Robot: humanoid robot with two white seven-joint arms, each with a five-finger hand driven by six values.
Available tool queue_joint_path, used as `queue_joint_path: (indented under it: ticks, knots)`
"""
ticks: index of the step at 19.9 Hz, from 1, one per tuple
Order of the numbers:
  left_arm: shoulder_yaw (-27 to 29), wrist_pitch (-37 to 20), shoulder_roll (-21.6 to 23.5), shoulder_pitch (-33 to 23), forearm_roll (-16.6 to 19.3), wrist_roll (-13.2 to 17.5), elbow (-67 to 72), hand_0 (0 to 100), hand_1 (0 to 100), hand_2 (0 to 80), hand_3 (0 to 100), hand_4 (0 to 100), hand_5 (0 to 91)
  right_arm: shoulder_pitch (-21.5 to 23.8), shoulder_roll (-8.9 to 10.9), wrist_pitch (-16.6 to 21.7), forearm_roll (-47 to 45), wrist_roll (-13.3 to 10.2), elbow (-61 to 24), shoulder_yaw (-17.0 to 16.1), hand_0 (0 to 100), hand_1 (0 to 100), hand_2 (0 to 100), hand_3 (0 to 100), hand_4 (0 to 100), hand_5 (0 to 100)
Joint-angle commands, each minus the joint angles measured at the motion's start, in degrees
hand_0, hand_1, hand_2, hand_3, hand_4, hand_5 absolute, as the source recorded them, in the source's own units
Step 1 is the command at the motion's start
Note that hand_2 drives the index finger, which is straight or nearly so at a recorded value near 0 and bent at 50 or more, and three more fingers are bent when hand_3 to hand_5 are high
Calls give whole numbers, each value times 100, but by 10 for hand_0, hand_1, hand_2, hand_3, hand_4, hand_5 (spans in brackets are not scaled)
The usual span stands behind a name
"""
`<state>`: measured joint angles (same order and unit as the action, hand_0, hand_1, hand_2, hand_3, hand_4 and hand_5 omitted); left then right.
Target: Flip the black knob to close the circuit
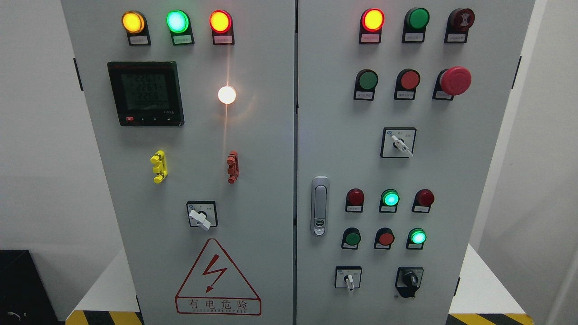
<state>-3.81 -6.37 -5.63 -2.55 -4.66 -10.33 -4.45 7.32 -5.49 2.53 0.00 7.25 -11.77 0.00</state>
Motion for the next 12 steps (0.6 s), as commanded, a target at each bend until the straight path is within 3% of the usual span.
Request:
queue_joint_path:
  ticks: [1,8,12]
  knots:
    - [3,-5,0,0,0,31,-3,120,556,0,0,0,0,-2,-4,2,62,13,52,-62,0,0,0,0,0,0]
    - [3,-5,0,0,0,31,-3,120,556,0,0,0,0,-2,22,11,70,31,34,-53,0,0,0,0,0,0]
    - [3,-5,0,0,0,31,-3,120,556,0,0,0,0,-11,22,11,79,259,-27,-44,0,0,0,0,0,0]
